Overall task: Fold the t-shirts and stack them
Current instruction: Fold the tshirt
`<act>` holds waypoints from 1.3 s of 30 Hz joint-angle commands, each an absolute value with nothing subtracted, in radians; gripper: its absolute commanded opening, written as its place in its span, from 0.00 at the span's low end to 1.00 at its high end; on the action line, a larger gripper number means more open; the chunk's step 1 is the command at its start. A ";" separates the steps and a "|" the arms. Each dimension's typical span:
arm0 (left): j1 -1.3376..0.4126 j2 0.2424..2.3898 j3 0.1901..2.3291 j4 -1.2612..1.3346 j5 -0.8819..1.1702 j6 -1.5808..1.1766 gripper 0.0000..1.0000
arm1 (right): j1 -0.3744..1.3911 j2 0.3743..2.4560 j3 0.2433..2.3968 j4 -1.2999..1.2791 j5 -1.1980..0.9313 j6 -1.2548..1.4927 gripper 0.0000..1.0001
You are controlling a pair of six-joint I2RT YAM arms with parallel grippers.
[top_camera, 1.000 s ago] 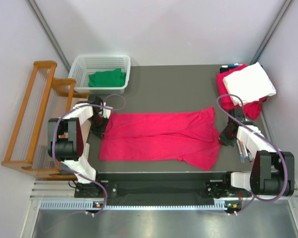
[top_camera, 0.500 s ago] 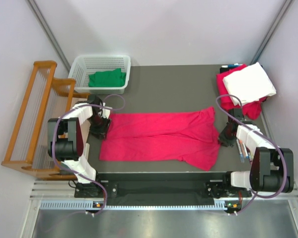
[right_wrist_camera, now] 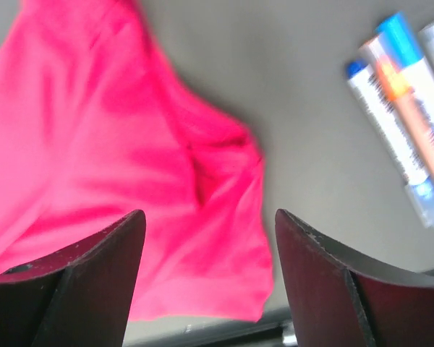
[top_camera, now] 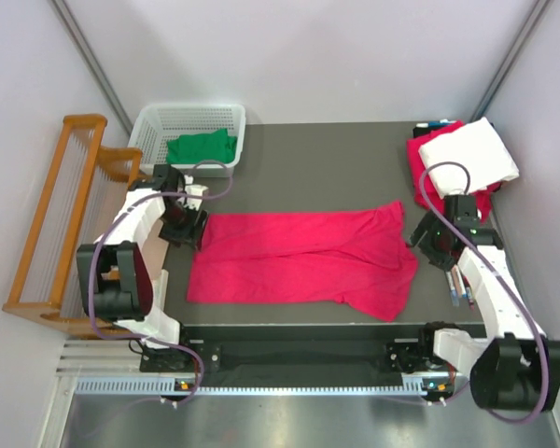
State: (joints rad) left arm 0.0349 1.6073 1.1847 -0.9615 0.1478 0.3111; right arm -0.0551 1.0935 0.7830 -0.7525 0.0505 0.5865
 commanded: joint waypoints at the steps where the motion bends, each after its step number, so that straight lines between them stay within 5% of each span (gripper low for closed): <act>1: 0.029 1.530 1.117 -1.078 0.193 0.391 0.67 | -0.041 0.968 0.776 -0.903 -0.106 0.563 0.71; 12: 0.014 1.460 0.956 -1.071 0.134 0.469 0.60 | 0.080 0.772 0.511 -0.974 -0.253 0.638 0.65; 39: -0.049 1.566 0.927 -1.042 0.098 0.474 0.60 | 0.229 0.973 0.542 -0.845 -0.012 0.702 0.63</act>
State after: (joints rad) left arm -0.0471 1.5646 0.9348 -1.0466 0.1097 0.4492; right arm 0.2028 0.9821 0.5625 -0.8913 -0.0383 0.6640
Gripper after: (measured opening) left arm 0.593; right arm 0.633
